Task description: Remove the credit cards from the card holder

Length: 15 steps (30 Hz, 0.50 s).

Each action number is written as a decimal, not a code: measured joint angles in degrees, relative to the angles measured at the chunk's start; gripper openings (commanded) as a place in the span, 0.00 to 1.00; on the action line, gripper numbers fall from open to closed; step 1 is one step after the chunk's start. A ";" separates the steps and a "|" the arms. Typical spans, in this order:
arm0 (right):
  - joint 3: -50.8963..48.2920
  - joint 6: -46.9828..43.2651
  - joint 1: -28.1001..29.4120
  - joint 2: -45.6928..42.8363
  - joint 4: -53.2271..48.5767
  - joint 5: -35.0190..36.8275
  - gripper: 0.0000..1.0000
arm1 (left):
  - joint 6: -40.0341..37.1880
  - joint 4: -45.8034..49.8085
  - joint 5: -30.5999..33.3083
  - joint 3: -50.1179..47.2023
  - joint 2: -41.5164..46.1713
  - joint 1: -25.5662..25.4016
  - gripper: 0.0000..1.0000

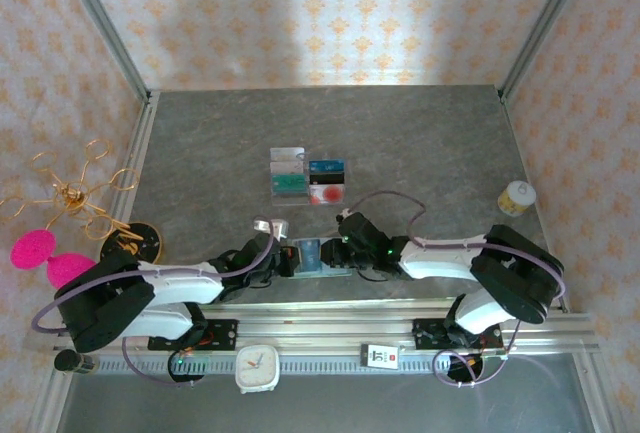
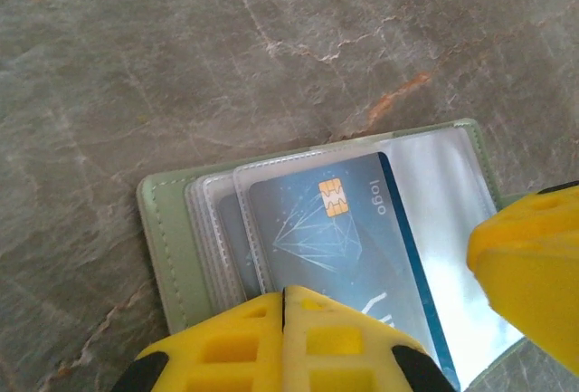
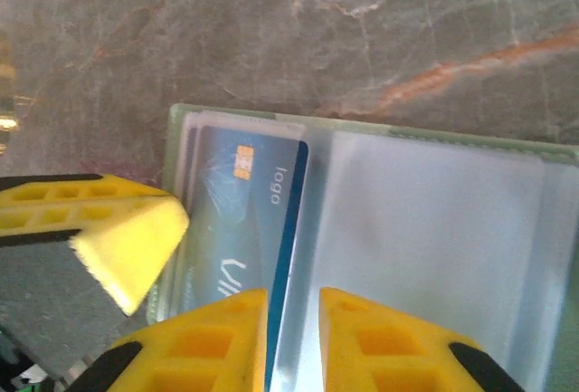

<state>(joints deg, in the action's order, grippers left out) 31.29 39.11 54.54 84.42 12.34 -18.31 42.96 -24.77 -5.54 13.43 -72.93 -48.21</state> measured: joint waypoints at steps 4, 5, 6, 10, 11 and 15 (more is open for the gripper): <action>-0.02 0.00 0.02 1.73 1.14 -1.07 0.19 | 0.02 -1.44 0.00 0.00 -1.01 0.00 0.00; -0.09 0.00 0.02 2.01 1.42 -1.16 0.19 | 0.02 -1.73 0.00 0.00 -1.22 0.00 0.00; -0.15 0.02 0.02 2.21 1.64 -1.25 0.19 | 0.02 -1.97 -0.02 0.00 -1.36 0.00 0.00; -0.24 0.07 0.02 3.08 2.84 -1.64 0.18 | 0.02 -2.32 -0.04 -0.02 -1.51 0.00 0.00; -0.24 0.22 0.02 3.34 3.21 -1.81 0.18 | 0.02 -2.40 -0.04 -0.02 -1.57 0.00 0.00; -0.33 1.14 -0.02 4.28 5.16 -2.73 0.06 | 0.04 -2.95 -0.04 -0.11 -1.86 0.00 0.00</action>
<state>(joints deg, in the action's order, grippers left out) 30.96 40.25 54.52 88.71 17.50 -21.04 43.00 -27.73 -5.58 13.32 -74.78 -48.21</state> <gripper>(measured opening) 0.154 0.048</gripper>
